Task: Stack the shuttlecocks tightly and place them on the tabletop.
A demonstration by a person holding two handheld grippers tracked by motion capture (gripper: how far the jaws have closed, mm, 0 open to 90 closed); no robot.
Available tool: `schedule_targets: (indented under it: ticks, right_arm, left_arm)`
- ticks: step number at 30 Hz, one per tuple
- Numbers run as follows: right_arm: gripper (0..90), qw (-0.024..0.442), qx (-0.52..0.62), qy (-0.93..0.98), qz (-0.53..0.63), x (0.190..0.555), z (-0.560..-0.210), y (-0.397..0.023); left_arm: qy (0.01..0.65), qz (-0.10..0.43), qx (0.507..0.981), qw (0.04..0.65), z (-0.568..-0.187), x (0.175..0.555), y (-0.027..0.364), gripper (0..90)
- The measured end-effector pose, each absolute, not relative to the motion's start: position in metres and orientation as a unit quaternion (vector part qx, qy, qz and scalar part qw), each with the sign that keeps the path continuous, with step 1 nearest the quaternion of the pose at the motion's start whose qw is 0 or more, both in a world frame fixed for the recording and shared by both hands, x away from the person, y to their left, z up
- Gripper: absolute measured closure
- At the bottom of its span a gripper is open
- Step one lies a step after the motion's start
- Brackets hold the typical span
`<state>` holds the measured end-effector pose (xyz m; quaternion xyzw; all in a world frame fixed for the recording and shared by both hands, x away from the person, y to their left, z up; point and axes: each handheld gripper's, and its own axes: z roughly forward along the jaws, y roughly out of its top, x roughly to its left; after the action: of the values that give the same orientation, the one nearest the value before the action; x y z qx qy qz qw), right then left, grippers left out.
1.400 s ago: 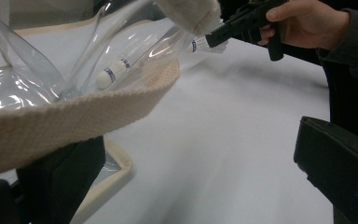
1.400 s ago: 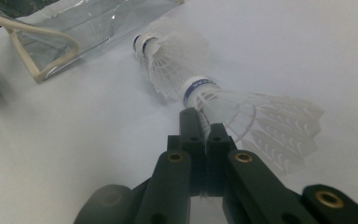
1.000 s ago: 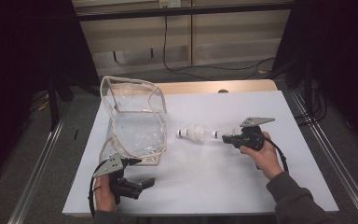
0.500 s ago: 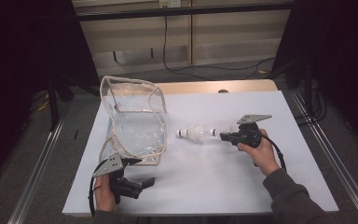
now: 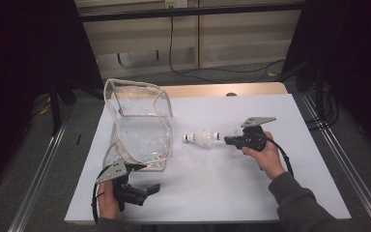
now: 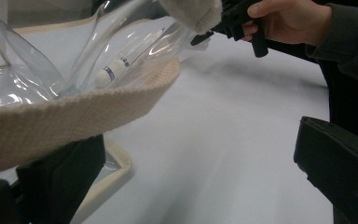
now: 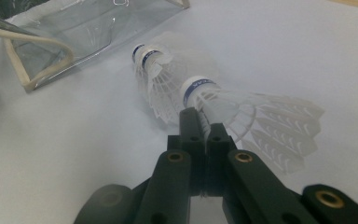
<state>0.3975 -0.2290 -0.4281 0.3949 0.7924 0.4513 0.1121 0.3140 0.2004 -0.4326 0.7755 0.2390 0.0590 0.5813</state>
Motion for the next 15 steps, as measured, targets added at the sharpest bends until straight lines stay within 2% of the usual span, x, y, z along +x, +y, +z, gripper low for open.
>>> schedule_targets:
  ticks: [15]
  right_arm:
    - [89.4,0.111,0.39,0.795,0.45,0.4032,-0.4277,-0.223]
  left_arm:
    - [0.239,0.058,0.775,0.582,-0.4327,0.3138,0.2002,2.2]
